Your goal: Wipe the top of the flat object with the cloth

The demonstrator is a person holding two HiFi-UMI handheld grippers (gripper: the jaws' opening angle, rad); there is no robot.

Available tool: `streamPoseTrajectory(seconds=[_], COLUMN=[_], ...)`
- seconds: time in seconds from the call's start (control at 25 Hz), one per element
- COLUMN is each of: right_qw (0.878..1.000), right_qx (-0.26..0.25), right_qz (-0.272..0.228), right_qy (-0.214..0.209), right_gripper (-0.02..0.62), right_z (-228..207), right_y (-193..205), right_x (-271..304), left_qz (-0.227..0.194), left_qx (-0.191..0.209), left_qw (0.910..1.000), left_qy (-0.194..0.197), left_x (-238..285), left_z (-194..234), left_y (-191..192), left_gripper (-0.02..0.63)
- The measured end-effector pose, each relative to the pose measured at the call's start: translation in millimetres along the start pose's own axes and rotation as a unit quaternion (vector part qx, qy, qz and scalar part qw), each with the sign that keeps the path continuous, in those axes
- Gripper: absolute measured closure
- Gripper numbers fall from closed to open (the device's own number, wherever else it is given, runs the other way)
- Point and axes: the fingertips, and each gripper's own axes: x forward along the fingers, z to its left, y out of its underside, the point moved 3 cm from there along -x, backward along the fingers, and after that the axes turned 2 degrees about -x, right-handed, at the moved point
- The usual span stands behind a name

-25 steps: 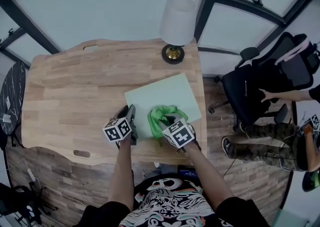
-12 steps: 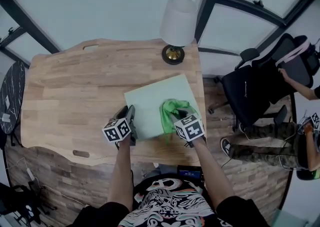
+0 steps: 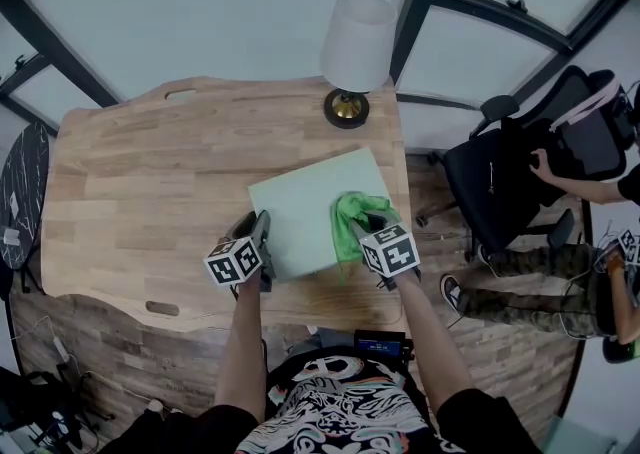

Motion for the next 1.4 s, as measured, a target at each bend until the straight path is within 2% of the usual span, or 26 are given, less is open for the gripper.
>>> streamPoseTrajectory(seconds=[0.28,0.64,1.4], right_qw=[1.0,1.0,1.0], right_qx=[0.017,0.025,0.025], right_qz=[-0.006,0.002,-0.003], right_qy=[0.019,0.015,0.009], right_gripper=[0.522,0.522,0.522], right_z=[-14,-16,-44], right_y=[1,-1,-39], right_x=[-4,-3,26], left_qz=[0.002,0.003,0.002], left_qx=[0.0,0.004,-0.007], left_qw=[1.0,1.0,0.9998], left_qy=[0.004,0.007,0.018], left_x=[0,-1,-1], left_z=[0,-2,-5], left_y=[0,1,1], left_gripper=[0.472,0.472,0.471])
